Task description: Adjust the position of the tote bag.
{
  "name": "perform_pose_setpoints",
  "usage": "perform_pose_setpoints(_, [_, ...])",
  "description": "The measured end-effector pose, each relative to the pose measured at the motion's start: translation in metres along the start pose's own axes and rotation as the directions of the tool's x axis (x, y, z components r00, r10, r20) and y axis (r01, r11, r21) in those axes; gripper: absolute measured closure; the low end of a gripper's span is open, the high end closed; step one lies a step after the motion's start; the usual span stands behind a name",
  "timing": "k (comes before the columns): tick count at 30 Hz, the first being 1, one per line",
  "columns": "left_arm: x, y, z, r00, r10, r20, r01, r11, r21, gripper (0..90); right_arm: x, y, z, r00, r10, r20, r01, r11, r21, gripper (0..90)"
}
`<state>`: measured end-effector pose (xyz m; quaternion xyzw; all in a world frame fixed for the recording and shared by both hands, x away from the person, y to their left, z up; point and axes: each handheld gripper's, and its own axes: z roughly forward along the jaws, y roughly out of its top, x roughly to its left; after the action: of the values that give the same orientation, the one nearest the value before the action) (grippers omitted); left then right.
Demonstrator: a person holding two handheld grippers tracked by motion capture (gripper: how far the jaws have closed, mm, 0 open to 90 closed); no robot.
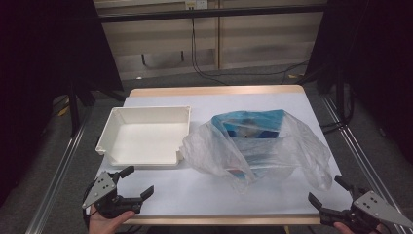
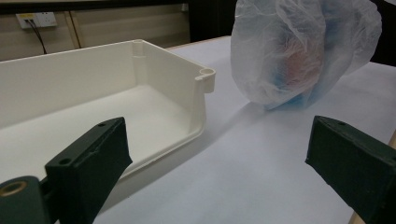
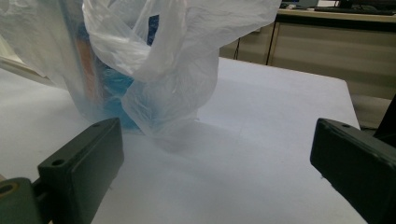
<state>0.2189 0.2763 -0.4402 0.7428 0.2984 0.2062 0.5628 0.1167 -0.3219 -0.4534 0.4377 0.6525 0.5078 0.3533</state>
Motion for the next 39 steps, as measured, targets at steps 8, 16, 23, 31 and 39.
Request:
perform_pose_setpoints(8, [0.001,0.001,-0.002,0.9995,0.007,-0.030,-0.007,0.9999,0.010,7.6,0.001,0.000,0.001,1.0000,-0.002,-0.003,0.002,1.000,0.007,5.8])
perform_pose_setpoints(16, [-0.002,0.004,0.000,0.9998,0.016,-0.009,-0.016,0.9999,0.005,11.7,0.002,0.001,0.003,0.9994,-0.002,-0.034,0.003,1.000,0.025,10.0])
perform_pose_setpoints(23, [-0.010,0.006,0.002,0.9987,0.043,0.026,-0.044,0.9989,0.019,14.4,0.003,0.004,0.003,0.9984,0.011,-0.055,-0.010,1.000,0.025,18.8])
perform_pose_setpoints(31, [-0.020,0.012,0.009,0.9948,0.067,0.077,-0.068,0.9976,0.014,17.0,0.009,0.011,0.000,0.9968,0.001,-0.080,0.001,1.000,0.019,24.8])
perform_pose_setpoints(39, [-0.030,0.015,0.010,0.9913,0.071,0.111,-0.073,0.9971,0.019,19.5,0.012,0.020,-0.004,0.9936,0.001,-0.113,0.001,1.000,0.019,21.0])
